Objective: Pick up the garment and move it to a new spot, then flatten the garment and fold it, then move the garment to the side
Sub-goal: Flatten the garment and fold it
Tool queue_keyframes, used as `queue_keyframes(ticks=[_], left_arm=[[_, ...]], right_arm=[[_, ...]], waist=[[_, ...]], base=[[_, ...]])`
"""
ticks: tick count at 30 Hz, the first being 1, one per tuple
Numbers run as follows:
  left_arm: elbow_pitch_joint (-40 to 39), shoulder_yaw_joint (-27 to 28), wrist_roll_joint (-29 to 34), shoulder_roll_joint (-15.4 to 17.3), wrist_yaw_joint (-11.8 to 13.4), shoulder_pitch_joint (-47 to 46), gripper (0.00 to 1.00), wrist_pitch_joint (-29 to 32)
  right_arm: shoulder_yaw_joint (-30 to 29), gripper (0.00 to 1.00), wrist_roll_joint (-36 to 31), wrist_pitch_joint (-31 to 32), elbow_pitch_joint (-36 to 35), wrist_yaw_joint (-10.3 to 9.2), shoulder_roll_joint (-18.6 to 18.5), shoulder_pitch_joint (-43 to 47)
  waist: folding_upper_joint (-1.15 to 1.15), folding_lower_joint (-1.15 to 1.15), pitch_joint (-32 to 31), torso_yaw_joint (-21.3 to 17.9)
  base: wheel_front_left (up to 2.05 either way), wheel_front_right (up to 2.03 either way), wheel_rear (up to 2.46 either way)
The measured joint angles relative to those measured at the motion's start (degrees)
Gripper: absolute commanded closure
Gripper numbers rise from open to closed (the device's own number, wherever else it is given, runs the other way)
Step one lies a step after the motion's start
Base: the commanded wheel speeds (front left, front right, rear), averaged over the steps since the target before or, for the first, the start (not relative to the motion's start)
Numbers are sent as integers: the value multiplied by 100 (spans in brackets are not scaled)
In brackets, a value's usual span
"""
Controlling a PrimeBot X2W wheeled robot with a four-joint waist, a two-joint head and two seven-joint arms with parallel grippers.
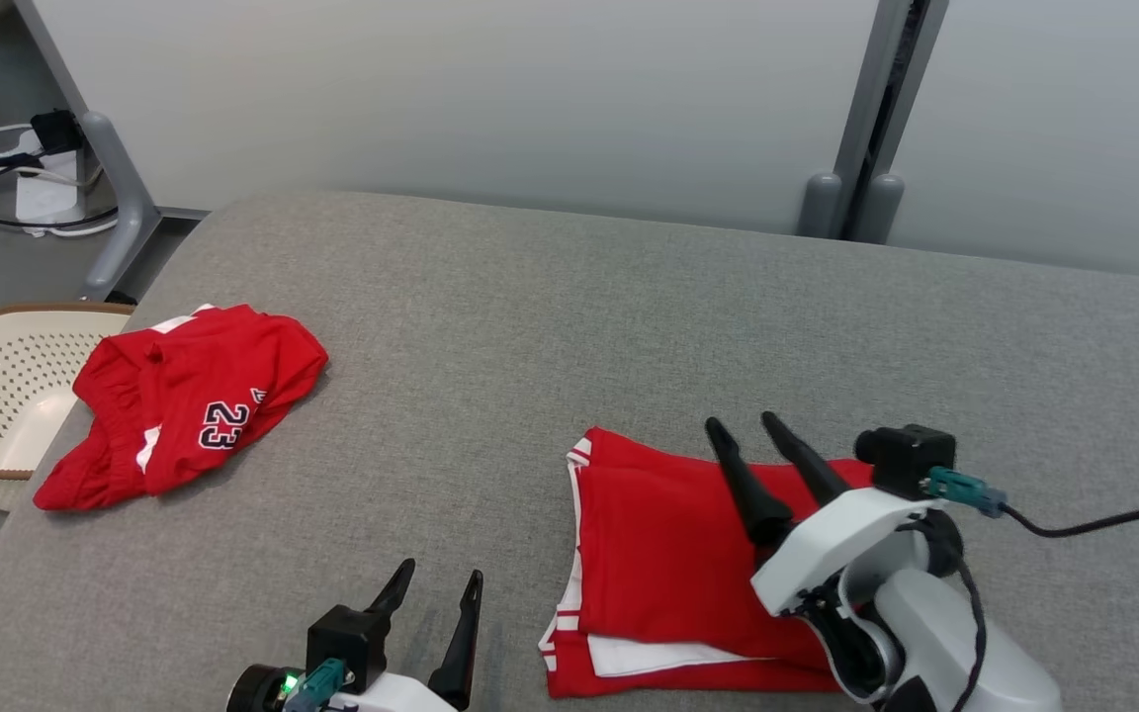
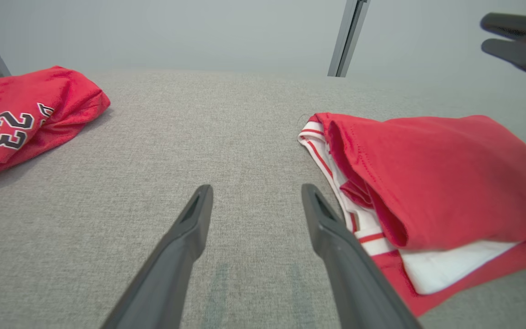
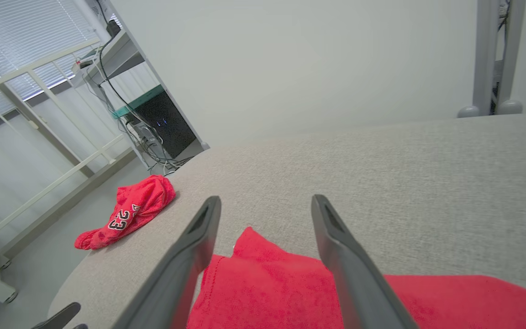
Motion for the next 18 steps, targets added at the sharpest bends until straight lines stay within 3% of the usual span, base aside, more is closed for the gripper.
queue_keyframes(ticks=[9, 18], left_arm=[[-81, 278, 112, 0, 99, 7, 0, 0], [-118, 530, 200, -1, 101, 18, 0, 0]], right_arm=[[-2092, 0, -2037, -2, -299, 0, -24, 674], [-2955, 0, -2781, -2, -660, 0, -18, 1272]], waist=[[0, 0, -35, -327], [0, 0, -46, -639]], base=[[0, 0, 0], [0, 0, 0]])
